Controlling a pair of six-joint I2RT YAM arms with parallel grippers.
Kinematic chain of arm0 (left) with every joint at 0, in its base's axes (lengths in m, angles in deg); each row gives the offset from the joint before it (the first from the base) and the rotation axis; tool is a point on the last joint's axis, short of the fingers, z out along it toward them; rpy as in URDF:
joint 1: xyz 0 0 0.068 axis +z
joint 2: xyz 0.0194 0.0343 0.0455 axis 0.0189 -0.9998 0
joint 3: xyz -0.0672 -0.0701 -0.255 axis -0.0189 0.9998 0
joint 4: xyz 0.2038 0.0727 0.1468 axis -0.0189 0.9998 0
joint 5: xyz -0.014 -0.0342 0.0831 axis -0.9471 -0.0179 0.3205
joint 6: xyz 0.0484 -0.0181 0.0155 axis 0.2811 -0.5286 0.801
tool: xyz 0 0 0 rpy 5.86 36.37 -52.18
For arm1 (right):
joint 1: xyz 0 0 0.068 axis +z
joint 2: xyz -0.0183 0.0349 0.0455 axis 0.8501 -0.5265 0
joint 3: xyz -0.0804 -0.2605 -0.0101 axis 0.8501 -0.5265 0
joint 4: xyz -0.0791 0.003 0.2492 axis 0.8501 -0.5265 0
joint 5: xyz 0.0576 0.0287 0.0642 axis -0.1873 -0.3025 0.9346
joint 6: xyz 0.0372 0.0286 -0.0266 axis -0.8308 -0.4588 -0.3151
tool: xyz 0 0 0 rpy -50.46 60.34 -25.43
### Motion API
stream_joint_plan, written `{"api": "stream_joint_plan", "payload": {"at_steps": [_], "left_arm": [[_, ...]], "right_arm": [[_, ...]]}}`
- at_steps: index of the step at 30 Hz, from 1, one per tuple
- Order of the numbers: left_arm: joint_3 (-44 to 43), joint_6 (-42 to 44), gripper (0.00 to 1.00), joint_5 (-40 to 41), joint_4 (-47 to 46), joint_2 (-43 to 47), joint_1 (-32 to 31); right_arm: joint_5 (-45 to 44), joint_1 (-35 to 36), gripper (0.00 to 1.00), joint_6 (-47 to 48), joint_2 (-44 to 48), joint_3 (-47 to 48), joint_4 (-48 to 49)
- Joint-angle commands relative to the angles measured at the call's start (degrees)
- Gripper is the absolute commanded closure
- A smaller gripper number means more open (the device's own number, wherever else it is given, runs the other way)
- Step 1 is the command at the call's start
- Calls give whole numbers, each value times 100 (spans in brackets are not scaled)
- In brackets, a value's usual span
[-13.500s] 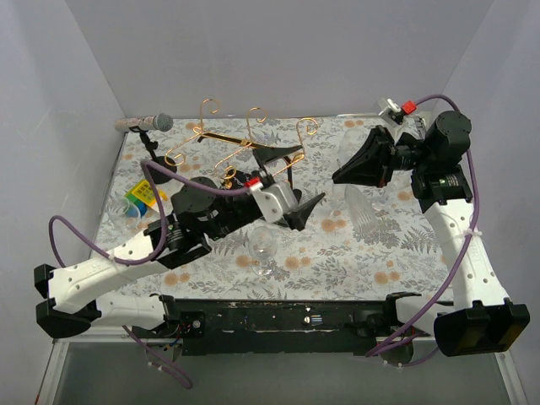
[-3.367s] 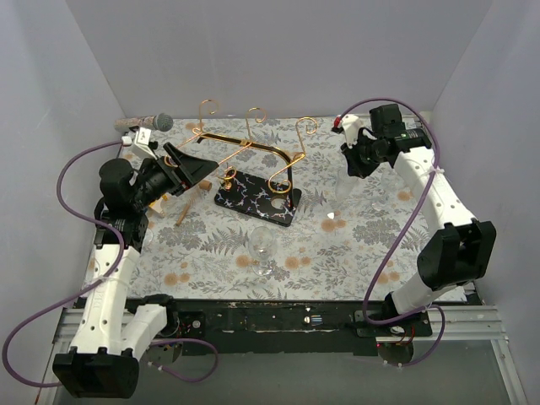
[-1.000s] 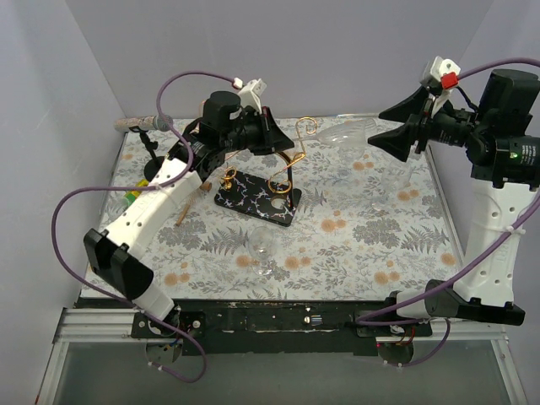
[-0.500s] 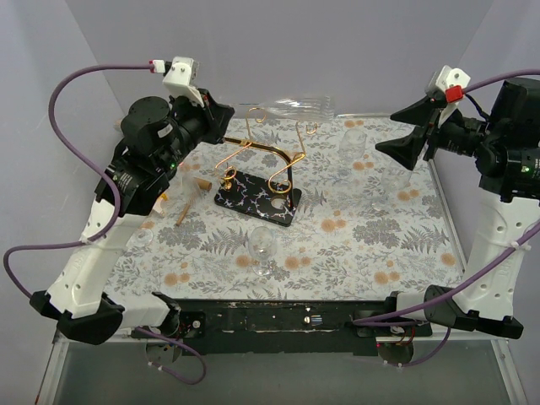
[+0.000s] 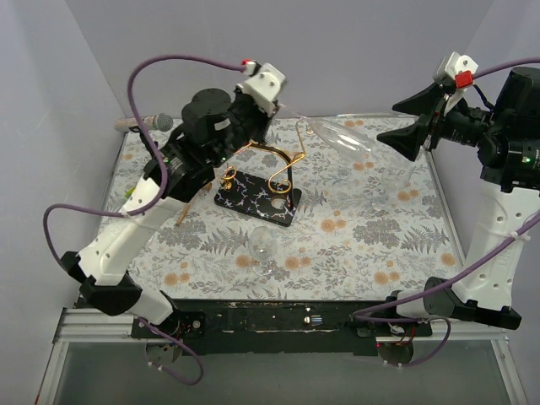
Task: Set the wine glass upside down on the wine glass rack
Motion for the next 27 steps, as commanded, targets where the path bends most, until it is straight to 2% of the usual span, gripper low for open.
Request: {"api": "stream_joint_plan", "payload": {"at_steps": [1,10,21,27], "left_arm": [[-257,1411,100,652,-377,-332,-739],[-99,3082,100,979,-1256,-921,-1646],[200,3856,100,1084,-1837,-1089,-2112],[437,4093,100,1207,-1951,-1071,-2191]], "right_arm": [[240,-56,20,-389,-174,64,388],[1207,136,23,-1479,-376,-805,1223],[390,1200,30,-1180,-569,-1448,933],[364,1403,49,-1172,-596,-1509,898]]}}
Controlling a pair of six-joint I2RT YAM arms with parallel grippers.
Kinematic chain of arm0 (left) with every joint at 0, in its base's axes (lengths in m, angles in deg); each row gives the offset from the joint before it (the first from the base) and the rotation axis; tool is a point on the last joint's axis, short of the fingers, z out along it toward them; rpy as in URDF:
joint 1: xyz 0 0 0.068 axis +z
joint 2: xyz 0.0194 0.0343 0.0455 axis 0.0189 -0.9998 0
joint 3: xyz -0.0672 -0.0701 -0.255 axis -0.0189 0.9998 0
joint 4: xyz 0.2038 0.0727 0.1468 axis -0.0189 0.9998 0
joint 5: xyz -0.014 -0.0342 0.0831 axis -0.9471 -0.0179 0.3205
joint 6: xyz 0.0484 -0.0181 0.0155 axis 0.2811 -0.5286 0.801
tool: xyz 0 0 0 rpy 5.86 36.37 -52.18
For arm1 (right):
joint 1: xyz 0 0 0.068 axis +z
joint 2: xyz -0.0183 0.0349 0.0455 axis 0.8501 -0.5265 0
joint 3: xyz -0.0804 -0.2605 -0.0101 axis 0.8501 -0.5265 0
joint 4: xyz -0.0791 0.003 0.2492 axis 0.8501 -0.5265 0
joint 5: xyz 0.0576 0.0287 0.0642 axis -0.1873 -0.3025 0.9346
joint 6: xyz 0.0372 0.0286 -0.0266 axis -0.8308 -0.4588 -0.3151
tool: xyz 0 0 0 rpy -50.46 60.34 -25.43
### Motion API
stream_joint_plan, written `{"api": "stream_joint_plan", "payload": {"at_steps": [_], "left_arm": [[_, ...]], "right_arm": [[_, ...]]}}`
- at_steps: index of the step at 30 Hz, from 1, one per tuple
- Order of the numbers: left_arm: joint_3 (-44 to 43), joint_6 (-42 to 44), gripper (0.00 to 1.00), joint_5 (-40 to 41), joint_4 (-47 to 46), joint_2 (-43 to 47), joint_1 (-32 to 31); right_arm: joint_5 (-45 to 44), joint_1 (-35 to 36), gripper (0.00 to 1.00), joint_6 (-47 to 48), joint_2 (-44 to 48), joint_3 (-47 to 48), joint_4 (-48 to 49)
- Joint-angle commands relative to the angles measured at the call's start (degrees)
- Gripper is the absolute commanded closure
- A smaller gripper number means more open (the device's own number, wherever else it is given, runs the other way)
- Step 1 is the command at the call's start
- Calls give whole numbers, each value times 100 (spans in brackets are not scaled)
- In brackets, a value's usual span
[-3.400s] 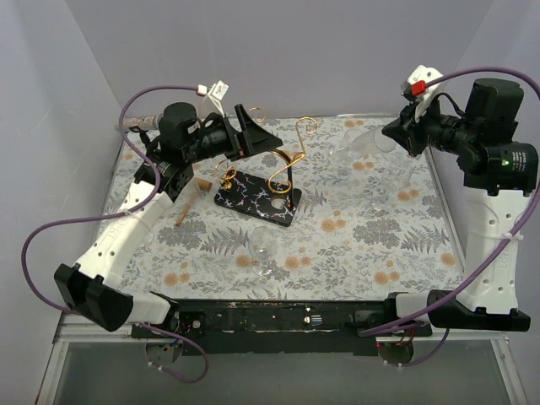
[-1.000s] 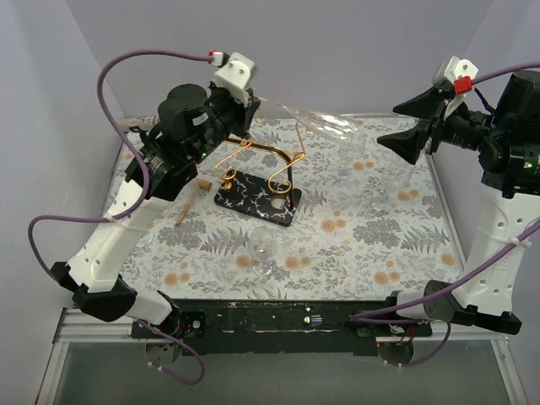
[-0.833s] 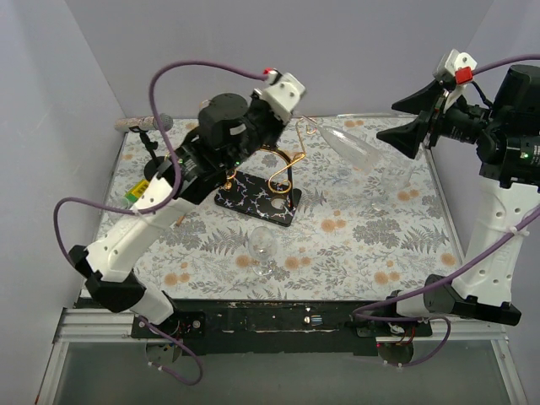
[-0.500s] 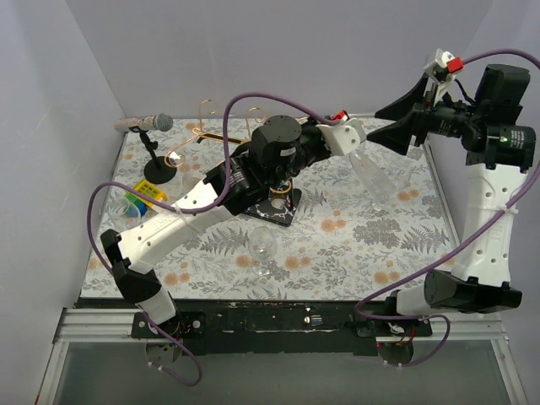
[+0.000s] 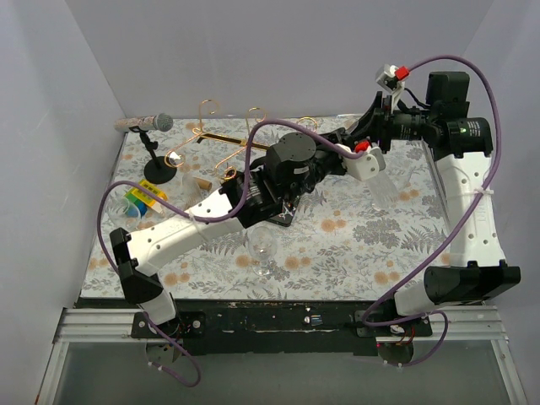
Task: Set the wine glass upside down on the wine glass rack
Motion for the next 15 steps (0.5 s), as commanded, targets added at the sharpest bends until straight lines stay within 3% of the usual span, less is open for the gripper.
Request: {"api": "stream_joint_plan", "payload": {"at_steps": [1,8,13,15], "left_arm": [[201,325,100,204,-316,164,-64],[377,572,100,345,-536,225,-82],[544,502,100,327,-747,339,-108],[597,318,89,266,-739,410,-117]], "right_arm": [[-54,109,52,59,43,-28,-9],[25,118,94,50,95,-133,-18],[87,127,99,59,165,-256,26],[87,127,99,77,200,-282,61]]}}
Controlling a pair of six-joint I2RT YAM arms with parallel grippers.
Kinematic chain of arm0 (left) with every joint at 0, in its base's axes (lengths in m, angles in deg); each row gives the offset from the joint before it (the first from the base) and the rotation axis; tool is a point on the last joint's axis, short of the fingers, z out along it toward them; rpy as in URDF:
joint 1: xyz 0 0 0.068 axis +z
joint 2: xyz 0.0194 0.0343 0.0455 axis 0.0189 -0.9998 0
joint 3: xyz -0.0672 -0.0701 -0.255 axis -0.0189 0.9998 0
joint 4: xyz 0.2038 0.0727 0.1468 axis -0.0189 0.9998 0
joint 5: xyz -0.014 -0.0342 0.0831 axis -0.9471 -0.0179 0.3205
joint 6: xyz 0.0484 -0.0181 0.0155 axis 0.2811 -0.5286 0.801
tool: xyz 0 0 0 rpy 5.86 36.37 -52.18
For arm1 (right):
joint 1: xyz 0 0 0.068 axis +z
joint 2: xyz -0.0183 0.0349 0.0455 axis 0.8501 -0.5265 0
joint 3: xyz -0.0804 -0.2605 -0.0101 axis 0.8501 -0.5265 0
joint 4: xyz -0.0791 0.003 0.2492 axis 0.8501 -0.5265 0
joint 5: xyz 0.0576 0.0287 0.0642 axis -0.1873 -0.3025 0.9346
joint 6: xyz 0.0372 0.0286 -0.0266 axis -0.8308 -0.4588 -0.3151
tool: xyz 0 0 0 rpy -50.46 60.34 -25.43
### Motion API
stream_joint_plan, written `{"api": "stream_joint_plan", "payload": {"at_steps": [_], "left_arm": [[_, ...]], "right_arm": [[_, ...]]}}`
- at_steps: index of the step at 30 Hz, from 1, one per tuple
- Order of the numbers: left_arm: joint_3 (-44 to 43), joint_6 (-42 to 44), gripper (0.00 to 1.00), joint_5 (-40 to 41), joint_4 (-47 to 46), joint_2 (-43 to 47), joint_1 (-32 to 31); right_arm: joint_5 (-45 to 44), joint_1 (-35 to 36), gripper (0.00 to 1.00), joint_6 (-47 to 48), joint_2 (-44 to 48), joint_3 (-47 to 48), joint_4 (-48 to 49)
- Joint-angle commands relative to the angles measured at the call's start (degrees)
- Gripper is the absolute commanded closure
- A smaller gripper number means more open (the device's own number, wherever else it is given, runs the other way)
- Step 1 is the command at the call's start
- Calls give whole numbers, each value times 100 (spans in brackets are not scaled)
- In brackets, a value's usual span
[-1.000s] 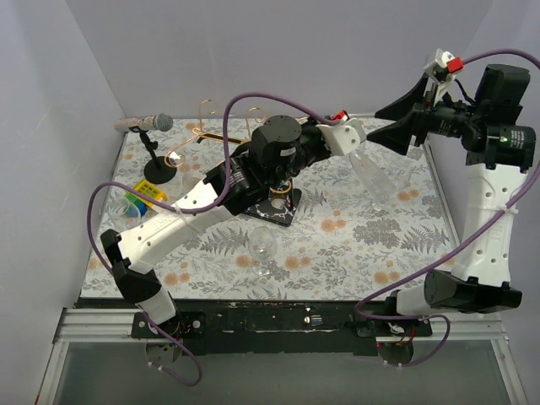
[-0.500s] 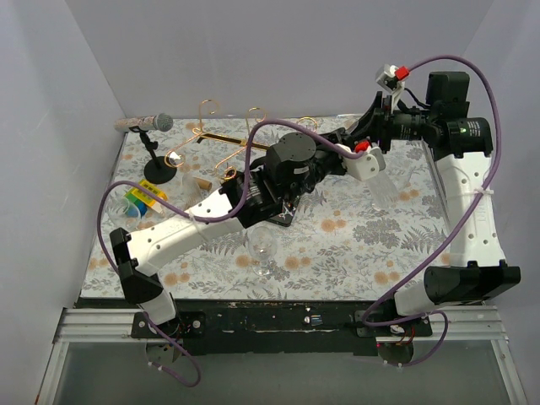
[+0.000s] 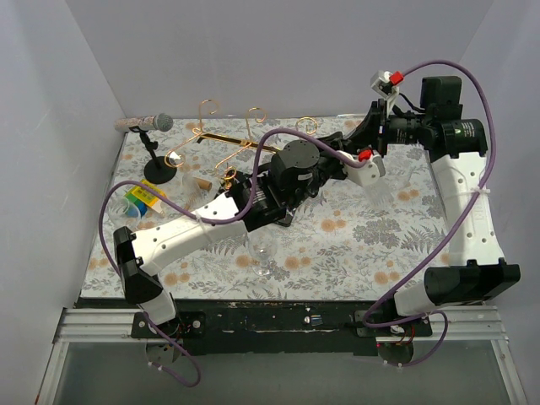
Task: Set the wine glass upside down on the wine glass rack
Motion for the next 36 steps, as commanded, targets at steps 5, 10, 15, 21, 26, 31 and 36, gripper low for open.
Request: {"api": "stream_joint_plan", "payload": {"at_steps": [5,10,15,21,26,31,36], "left_arm": [[511,-1337,45,-516,-266,932,-82],[950,-2962,13,-781,-178,1661,-74],[881,-4869,2,-1690,295,2137,469],[1170,-7768,2,-4662,-264,2462,2578],[1223,-9817,2,-6324,-941,2077,3292],[1505,-11146,2,-6871,-2198,1769,3345],[1601,-12191,12,-7196,-3059,1259,3345]], "right_arm": [[4,-26,99,88,264,-145,157],[83,-35,99,360,291,-224,149],[258,-35,99,966,247,-49,-141],[662,-27,99,1968,431,49,-178],[1295,-35,99,1811,722,-304,702],[1586,9,99,1267,739,-435,1246],[1682,79,99,933,774,-558,1598]]}}
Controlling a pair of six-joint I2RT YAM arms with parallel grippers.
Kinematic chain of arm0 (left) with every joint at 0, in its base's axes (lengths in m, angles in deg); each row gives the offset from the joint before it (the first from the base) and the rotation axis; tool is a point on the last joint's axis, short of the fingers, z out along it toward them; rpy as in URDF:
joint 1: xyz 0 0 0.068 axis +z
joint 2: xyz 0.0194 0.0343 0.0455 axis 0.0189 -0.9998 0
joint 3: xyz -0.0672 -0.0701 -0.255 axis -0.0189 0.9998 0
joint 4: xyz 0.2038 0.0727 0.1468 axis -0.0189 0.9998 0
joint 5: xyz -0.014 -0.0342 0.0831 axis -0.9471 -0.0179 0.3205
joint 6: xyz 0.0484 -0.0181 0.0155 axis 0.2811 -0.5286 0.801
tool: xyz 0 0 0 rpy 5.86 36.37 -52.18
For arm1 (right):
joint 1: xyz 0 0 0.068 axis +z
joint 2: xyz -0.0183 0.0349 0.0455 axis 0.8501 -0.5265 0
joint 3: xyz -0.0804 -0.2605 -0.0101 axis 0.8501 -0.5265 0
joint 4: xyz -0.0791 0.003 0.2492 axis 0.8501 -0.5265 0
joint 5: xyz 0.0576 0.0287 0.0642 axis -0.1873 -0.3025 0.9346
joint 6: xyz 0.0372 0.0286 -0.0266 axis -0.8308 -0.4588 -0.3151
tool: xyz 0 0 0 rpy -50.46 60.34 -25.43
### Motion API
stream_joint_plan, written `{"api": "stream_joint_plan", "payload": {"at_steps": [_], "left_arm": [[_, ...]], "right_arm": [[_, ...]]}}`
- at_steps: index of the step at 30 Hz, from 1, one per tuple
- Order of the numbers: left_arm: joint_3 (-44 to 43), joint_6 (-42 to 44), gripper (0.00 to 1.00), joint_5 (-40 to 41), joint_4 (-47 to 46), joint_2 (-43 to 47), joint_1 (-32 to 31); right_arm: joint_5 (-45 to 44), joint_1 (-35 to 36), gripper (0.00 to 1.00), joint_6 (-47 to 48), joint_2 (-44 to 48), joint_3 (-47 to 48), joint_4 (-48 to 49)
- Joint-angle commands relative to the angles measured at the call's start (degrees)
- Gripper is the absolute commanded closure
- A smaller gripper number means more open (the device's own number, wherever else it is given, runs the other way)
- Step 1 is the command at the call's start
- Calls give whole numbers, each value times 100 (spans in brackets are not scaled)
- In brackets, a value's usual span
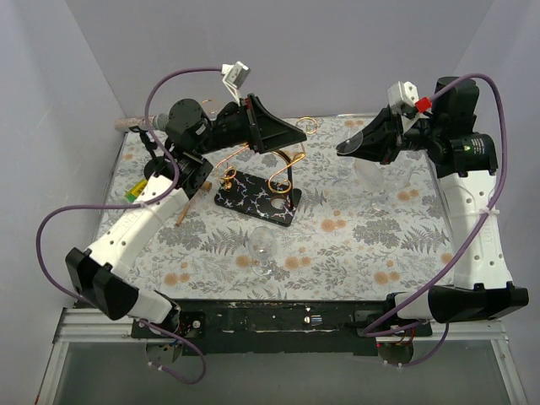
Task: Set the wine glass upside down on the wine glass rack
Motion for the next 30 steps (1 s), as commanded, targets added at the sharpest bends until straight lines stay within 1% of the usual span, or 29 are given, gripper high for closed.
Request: {"api": "stream_joint_plan", "payload": {"at_steps": [1,2,4,10,16,21,26,27,30], "left_arm": [[109,-1564,15,-703,-1226,-289,23],[152,-1758,17,-730,-1455,-368,-3],[109,-1917,20,-739,-1562,-491,-73],[-198,-2023,34,-669,-1343,-799,-276],[-374,-2304,42,-704,-1272,-1019,-355],[-524,-2480,54,-827,-1018,-1133,-381],[-568,-2551,74,-976,-868,-1213,-390],[-577,-2577,81,-1011,-868,-1221,-390],[-594,-2595,97,-1134,-877,-1239,-390]], "right_arm": [[312,94,99,-462,99,-160,659],[303,112,99,-515,108,-187,712],[286,156,99,-550,116,-240,773],[216,305,99,-630,90,-354,879],[110,419,99,-560,55,-424,897],[-153,551,99,-77,-50,-258,423],[-557,762,98,529,-112,-99,-139],[-645,797,98,617,-121,-82,-210],[-760,841,98,776,-121,-47,-334]]}}
